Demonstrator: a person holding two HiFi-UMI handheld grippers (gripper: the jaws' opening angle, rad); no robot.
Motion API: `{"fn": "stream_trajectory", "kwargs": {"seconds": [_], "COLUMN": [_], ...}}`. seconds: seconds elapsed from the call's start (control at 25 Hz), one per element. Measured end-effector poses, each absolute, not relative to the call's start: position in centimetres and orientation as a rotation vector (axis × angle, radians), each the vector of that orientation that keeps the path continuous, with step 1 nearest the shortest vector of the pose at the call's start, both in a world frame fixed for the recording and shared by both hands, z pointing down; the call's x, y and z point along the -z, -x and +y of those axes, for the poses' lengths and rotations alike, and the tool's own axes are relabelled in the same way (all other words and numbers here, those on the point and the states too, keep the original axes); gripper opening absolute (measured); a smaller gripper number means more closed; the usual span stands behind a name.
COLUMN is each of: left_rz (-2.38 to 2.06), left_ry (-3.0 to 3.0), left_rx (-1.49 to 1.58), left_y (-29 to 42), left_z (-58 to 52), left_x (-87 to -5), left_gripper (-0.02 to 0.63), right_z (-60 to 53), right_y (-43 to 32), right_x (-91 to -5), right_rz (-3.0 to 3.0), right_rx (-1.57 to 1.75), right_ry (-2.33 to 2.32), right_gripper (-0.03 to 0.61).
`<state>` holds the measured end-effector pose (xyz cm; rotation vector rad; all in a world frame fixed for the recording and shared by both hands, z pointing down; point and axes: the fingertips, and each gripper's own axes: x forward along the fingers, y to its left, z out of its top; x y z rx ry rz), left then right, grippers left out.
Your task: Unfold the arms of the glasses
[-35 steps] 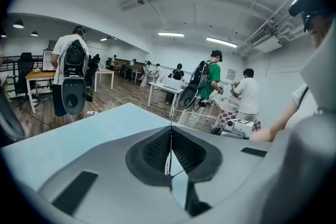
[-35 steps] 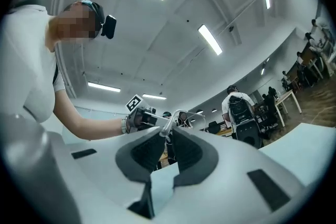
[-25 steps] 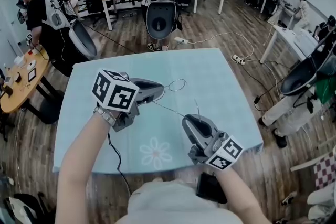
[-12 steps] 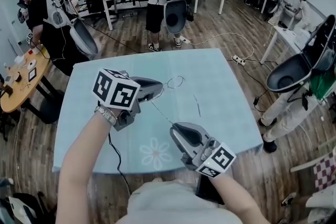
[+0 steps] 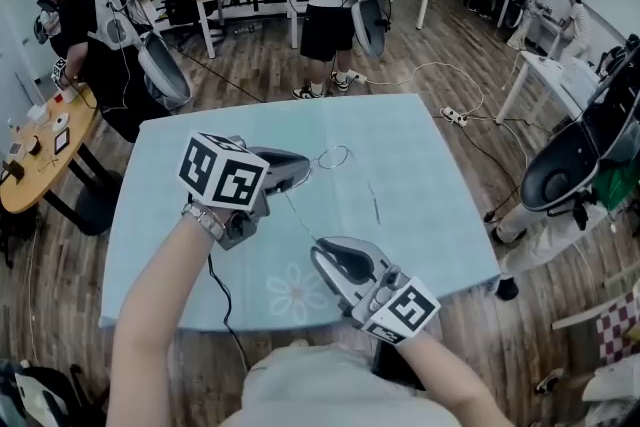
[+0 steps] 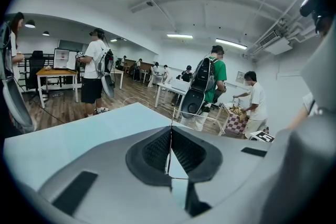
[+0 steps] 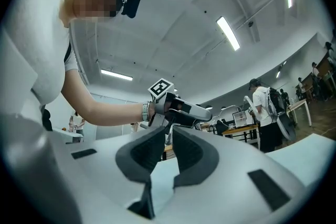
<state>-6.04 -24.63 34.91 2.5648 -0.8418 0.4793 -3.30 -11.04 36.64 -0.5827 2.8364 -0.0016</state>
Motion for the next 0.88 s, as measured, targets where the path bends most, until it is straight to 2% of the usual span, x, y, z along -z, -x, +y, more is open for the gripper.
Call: {"fn": "stream_trajectory", "kwargs": {"seconds": [0.16, 0.24, 0.32, 0.4, 0.56, 0.88], "left_rz": [-0.843, -0.845, -0.848, -0.854, -0.87, -0.942], "left_ry": [-2.567, -2.568, -2.569, -2.573, -2.588, -2.631], "left_rx": [-0.481, -0.477, -0.473, -0.475, -0.492, -0.585], "left_y": [6.2, 6.3, 6.2, 6.1, 6.1, 6.4], "left_z": [-24.5, -24.5, -24.5, -24.6, -24.5, -24.6], "left_x": [-34.8, -34.7, -34.7, -34.7, -34.5, -34.5], "left_gripper": [0.009, 0.009, 0.009, 0.009, 0.009, 0.009], "right_z": [-10.9, -10.8, -10.6, -10.5, -11.0, -11.6], "right_y": [3.3, 3.3, 3.3, 3.3, 2.6, -0.2], "right_x": [-36.6, -36.6, -36.8, -36.9, -36.8, -34.8], "right_rz": [2.846, 2.856, 2.873, 2.896, 2.926, 2.963], "right_rx": [-0.019, -0.023, -0.035, -0.055, -0.066, -0.091], "right_ry": [0.597, 0.591, 0.579, 0.573, 0.617, 0.69], "right_gripper": [0.038, 0.087, 0.17, 0.178, 0.241, 0.241]}}
